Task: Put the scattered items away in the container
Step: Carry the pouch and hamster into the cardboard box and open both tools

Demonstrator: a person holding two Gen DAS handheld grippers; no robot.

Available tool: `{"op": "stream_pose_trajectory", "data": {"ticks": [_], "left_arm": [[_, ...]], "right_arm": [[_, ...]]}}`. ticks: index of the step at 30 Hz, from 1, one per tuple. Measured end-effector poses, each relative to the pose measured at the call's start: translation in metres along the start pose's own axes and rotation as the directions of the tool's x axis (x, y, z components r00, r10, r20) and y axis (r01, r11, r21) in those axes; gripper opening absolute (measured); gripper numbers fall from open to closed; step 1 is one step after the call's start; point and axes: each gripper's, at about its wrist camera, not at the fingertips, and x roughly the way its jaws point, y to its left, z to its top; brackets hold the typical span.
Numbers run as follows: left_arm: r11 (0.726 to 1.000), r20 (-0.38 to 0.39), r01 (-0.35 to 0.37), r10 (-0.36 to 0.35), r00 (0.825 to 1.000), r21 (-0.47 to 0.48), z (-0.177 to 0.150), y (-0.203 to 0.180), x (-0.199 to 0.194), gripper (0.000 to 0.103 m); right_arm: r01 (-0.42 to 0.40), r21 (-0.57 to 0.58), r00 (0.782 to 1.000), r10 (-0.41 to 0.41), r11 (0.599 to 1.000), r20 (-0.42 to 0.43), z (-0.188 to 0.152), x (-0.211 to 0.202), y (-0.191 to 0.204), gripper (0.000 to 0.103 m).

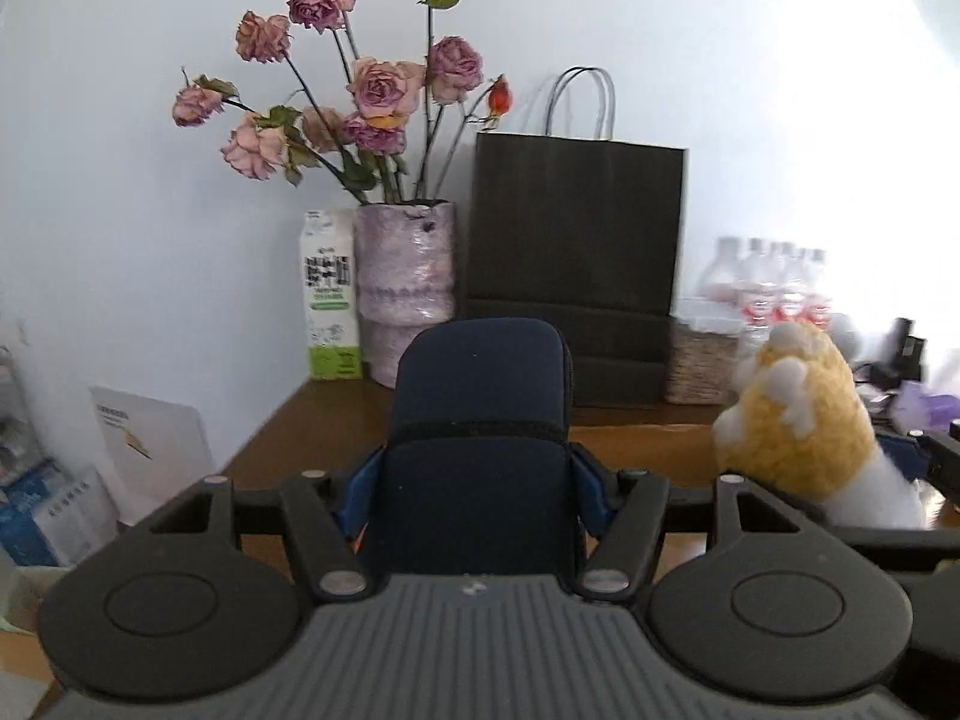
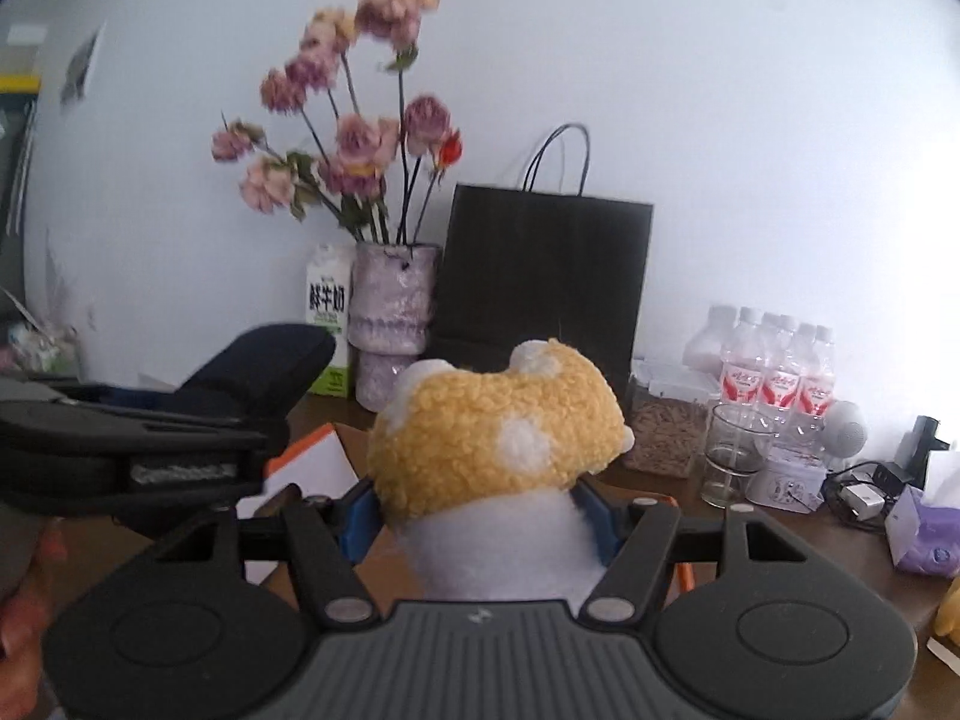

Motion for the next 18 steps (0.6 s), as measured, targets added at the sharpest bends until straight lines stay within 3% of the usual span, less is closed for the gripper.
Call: {"op": "stream_pose_trajectory", "data": {"ticks": [7, 14, 18], "left_arm": [[0.997, -0.037, -0.076, 0.078, 0.996, 0.030, -0.008, 0.001, 0.054, 0.065], [0.999, -0.154, -0.054, 0.052, 0.987, -0.007, -0.031, 0.017, 0.096, 0.065], [0.998, -0.133, -0.059, 0.063, 0.989, 0.033, -0.037, 0.013, 0.096, 0.064]], "right_arm": [[-0.018, 0.007, 0.995, 0.018, 1.000, -0.096, -0.008, 0.067, 0.019, 0.065], [-0.017, -0.015, 0.982, 0.014, 1.000, -0.186, -0.028, 0.111, 0.022, 0.065], [-0.018, -0.032, 0.975, 0.010, 0.999, -0.221, -0.037, 0.117, 0.022, 0.065]]}}
